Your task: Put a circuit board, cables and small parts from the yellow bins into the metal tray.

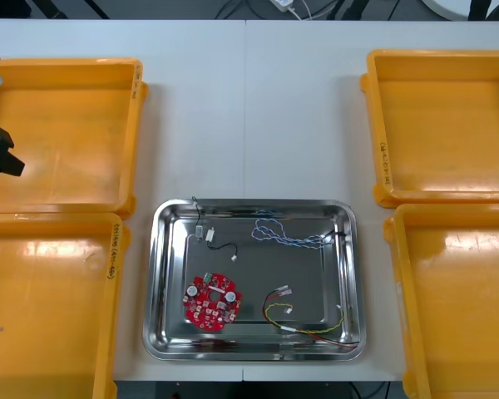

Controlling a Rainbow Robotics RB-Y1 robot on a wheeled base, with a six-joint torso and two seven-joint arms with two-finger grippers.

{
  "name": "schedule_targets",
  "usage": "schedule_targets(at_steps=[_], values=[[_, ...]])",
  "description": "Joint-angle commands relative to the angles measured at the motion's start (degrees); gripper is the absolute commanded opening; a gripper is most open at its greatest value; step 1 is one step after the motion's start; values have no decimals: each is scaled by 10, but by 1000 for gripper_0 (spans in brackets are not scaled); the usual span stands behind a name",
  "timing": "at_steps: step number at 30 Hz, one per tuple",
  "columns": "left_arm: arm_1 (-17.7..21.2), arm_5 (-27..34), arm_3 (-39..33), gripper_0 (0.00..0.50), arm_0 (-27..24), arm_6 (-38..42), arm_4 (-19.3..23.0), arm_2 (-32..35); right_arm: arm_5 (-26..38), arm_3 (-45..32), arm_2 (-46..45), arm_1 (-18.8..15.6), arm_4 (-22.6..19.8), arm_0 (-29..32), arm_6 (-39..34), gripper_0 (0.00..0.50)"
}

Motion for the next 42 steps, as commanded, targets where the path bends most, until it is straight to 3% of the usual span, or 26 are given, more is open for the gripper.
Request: schedule_targets(at_steps=[1,12,42], values=[[29,4,-3,500,26,-33,-11,39,3,-5,-19,-22,-4,3,-27,500],[22,4,0,500,61,-57,-31,70,3,-5,-19,-22,-4,3,-27,500],[4,4,19,500,82,-95,-48,104,3,-5,-19,-22,-4,3,-27,500]])
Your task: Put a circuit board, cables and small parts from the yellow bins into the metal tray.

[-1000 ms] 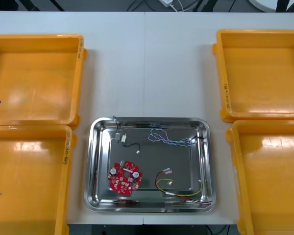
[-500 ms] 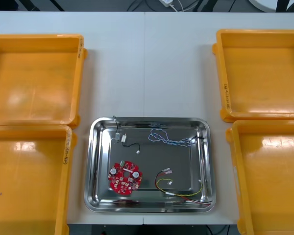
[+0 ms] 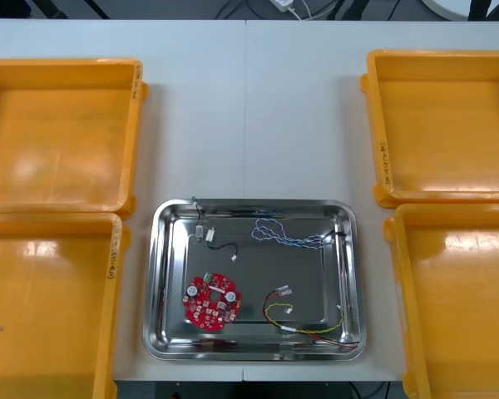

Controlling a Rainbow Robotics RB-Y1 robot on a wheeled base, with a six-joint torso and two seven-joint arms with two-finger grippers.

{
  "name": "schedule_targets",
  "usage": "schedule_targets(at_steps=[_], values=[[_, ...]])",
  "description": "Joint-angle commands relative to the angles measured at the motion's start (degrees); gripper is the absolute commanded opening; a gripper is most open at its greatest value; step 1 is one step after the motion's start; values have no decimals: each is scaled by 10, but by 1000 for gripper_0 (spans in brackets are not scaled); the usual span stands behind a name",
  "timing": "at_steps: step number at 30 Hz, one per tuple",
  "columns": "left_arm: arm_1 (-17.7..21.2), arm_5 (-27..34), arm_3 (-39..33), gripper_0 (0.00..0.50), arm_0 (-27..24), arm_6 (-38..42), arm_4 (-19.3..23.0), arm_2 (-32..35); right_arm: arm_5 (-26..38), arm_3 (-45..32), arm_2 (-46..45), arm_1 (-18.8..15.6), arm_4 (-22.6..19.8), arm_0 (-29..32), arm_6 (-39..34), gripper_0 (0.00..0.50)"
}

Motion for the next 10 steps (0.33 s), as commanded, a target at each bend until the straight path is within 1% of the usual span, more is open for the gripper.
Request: schedule_targets(at_steps=[1,10], values=[[4,4,-2,500,10,-59,-3,19,3,-5,-19,-22,-4,3,-27,500],[4,4,-1,500,10,-60,-2,19,3,-5,-19,-22,-4,3,-27,500]])
